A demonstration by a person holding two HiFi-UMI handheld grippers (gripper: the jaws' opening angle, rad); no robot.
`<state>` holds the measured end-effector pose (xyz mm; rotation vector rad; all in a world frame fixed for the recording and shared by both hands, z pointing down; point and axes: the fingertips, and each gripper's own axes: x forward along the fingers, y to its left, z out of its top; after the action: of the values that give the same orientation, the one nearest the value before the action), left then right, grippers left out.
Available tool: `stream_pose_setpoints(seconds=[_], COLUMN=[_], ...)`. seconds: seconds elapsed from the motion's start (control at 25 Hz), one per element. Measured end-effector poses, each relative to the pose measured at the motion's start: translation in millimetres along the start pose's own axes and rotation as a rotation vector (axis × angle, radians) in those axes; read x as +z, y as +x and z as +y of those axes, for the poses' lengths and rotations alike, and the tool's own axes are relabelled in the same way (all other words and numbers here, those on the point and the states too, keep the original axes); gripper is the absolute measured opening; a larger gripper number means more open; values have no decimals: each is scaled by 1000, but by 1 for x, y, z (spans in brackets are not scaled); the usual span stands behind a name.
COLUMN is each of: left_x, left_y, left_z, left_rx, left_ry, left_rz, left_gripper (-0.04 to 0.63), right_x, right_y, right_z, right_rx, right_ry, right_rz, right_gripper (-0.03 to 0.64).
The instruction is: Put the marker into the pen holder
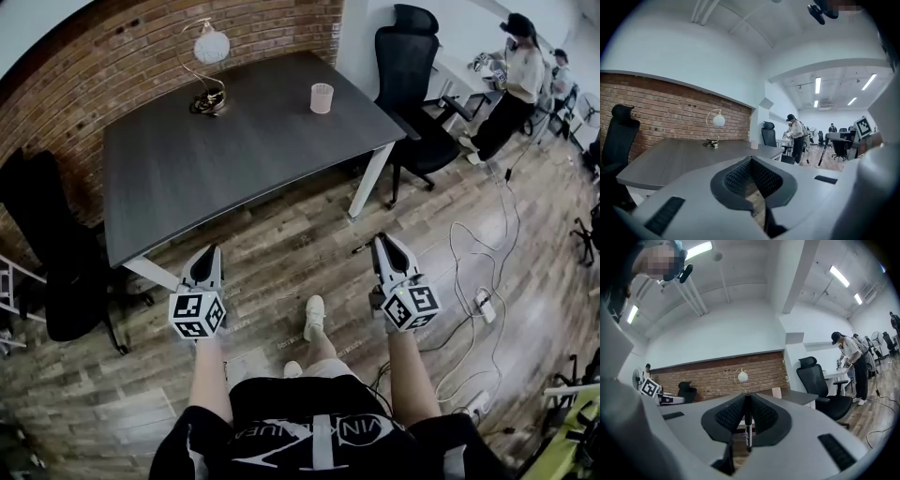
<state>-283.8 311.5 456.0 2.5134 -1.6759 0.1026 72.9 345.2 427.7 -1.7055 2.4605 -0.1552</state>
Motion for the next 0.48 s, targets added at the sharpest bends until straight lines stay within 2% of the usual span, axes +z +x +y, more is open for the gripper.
stream_pose_setpoints(seconds=[0.48], left_x=[2], left_y=[81], left_z=[34], left_rx=[3], left_ry=[-17], left_rz=[41], left_gripper=[12], right_x=[-8], right_y=[93], right_z=[-41], right_rx=[3], right_ry=[37], right_rz=[20], right_gripper=[48])
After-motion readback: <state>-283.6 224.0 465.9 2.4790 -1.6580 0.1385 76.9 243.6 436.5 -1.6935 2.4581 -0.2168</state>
